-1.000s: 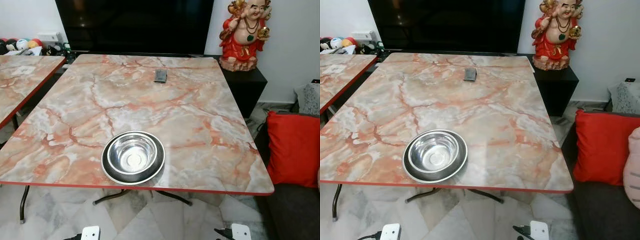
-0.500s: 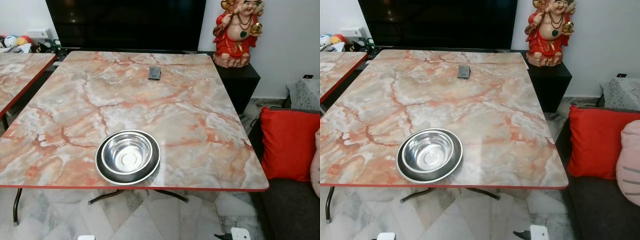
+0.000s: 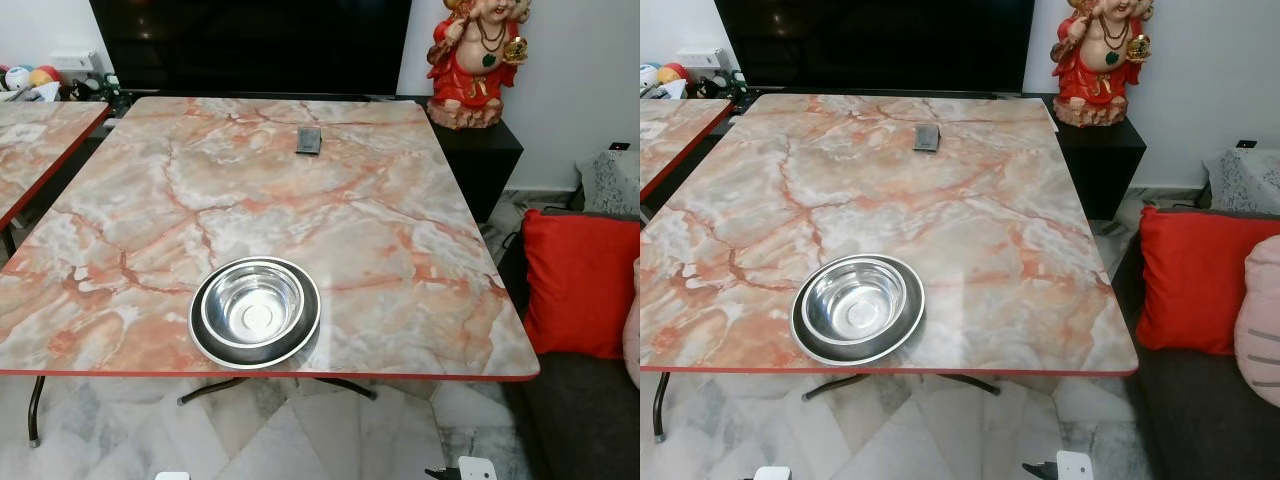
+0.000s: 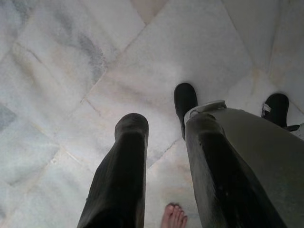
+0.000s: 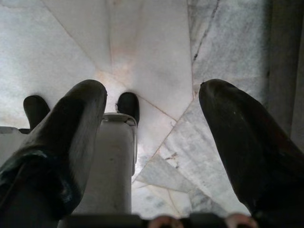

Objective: Setting the table

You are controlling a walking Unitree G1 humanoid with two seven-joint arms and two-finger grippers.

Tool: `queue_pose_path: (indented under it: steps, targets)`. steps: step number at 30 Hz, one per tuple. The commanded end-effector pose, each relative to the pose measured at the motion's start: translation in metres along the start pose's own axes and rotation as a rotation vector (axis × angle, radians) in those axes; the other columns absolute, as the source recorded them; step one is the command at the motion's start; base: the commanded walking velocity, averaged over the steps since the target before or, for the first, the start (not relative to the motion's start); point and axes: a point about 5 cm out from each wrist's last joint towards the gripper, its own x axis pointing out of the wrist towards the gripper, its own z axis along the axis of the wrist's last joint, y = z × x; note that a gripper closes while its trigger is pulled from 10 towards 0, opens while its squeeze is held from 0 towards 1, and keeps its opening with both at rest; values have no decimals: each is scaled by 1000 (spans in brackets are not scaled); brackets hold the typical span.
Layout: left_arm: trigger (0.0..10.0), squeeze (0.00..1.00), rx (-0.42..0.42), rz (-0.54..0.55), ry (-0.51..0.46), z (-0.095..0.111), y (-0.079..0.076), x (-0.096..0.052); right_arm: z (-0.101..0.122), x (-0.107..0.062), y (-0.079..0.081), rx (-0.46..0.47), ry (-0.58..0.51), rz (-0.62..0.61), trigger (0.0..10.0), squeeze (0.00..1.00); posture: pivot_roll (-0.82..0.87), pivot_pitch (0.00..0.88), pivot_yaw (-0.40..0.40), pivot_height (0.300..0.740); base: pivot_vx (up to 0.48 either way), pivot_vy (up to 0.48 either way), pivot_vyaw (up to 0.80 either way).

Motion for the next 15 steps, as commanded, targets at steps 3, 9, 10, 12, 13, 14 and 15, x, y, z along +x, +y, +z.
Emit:
queue_pose_path:
  steps: [3, 9, 10, 12, 13, 14, 15]
  targets:
    - [10000, 0, 19, 5, 51, -14, 4, -3, -5, -1, 1, -3, 12, 2, 10000, 0, -31, 122, -20, 740, 0, 472, 0]
    - [10000, 0, 16, 8, 59, -19, 5, -4, -5, -1, 0, -21, 6, -2, 10000, 0, -30, 122, -24, 740, 0, 472, 0]
    - [10000, 0, 15, 9, 60, -20, 6, -4, -4, -1, -1, -31, 1, -4, 10000, 0, -32, 122, -25, 740, 0, 469, 0]
    - [10000, 0, 14, 10, 61, -20, 6, -4, -4, -1, -1, -36, -1, -3, 10000, 0, -32, 122, -25, 740, 0, 469, 0]
    - [10000, 0, 14, 10, 62, -20, 6, -5, -4, -1, -1, -37, -1, -2, 10000, 0, -32, 122, -25, 740, 0, 469, 0]
    - [10000, 0, 14, 10, 62, -20, 6, -5, -4, -1, -1, -37, -1, -2, 10000, 0, -32, 122, -25, 740, 0, 469, 0]
    - [10000, 0, 14, 11, 63, -21, 7, -5, -3, -1, -1, -42, -3, -1, 10000, 0, -33, 121, -25, 740, 0, 465, 613]
